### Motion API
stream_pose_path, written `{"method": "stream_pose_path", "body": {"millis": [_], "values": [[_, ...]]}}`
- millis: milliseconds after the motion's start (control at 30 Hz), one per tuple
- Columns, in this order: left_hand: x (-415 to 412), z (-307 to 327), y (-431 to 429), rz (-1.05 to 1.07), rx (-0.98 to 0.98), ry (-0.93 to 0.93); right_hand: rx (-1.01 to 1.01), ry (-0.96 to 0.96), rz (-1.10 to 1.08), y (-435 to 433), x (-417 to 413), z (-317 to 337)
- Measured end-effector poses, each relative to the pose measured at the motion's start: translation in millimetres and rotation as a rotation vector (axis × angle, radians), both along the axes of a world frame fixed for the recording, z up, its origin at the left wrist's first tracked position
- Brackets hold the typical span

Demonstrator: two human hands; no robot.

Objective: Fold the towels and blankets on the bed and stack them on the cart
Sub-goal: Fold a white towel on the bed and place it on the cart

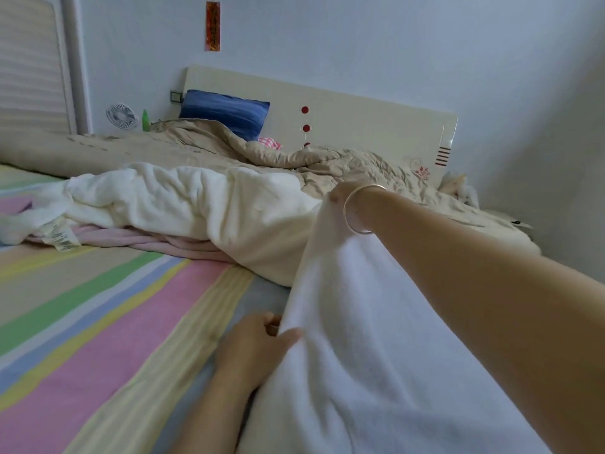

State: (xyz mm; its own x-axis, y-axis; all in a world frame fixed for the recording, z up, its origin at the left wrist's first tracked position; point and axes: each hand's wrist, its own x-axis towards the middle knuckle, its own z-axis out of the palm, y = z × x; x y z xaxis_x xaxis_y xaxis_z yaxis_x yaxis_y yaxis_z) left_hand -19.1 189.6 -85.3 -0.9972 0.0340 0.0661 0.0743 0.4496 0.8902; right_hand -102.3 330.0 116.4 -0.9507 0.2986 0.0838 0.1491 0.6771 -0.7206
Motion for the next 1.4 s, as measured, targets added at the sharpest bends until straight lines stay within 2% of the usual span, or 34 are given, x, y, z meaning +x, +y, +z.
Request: {"method": "stream_pose_path", "body": {"millis": [100, 200, 300, 400, 567, 633, 733, 767, 933, 1133, 1300, 1400], "values": [[-0.7, 1.3, -2.4, 0.031, 0.091, 0.035, -0.053, 0.105, 0.001, 1.9, -16.0, 16.1], [-2.5, -4.3, -2.4, 0.097, -0.086, 0.099, -0.048, 0.114, 0.143, -7.3, -23.1, 13.7], [-4.9, -7.3, -1.5, 0.130, -0.143, 0.104, 0.069, 0.117, 0.111, -13.7, -26.6, -19.4], [-5.3, -7.0, 0.6, 0.157, -0.189, 0.071, 0.145, 0.267, 0.113, 0.1, -34.0, -56.9], [-3.9, -4.1, 3.9, 0.210, -0.255, 0.023, 0.382, 0.495, 0.109, 41.6, -14.5, -85.3], [-3.2, -3.7, 5.0, 0.219, -0.257, 0.006, 0.520, 0.442, 0.130, 55.3, -9.7, -88.2], [-2.4, -3.5, 5.1, 0.227, -0.266, 0.001, 0.851, 0.288, 0.161, 58.5, -9.1, -87.8], [-2.7, -3.9, 5.0, 0.223, -0.272, 0.003, 0.880, 0.268, 0.155, 56.2, -10.4, -86.8], [-1.2, -1.9, 7.4, 0.252, -0.321, 0.058, 0.682, 0.303, 0.001, 39.2, -24.0, -62.4], [-0.7, -4.4, 7.2, 0.267, -0.392, 0.098, 0.766, 0.328, 0.017, 25.7, -30.0, -75.8], [1.1, -3.7, 10.1, 0.274, -0.472, 0.080, 0.855, 0.546, 0.097, 35.1, 2.6, -84.1], [3.3, -1.2, 6.4, 0.247, -0.398, 0.095, 0.860, 0.656, 0.251, 33.1, 38.7, -92.7]]}}
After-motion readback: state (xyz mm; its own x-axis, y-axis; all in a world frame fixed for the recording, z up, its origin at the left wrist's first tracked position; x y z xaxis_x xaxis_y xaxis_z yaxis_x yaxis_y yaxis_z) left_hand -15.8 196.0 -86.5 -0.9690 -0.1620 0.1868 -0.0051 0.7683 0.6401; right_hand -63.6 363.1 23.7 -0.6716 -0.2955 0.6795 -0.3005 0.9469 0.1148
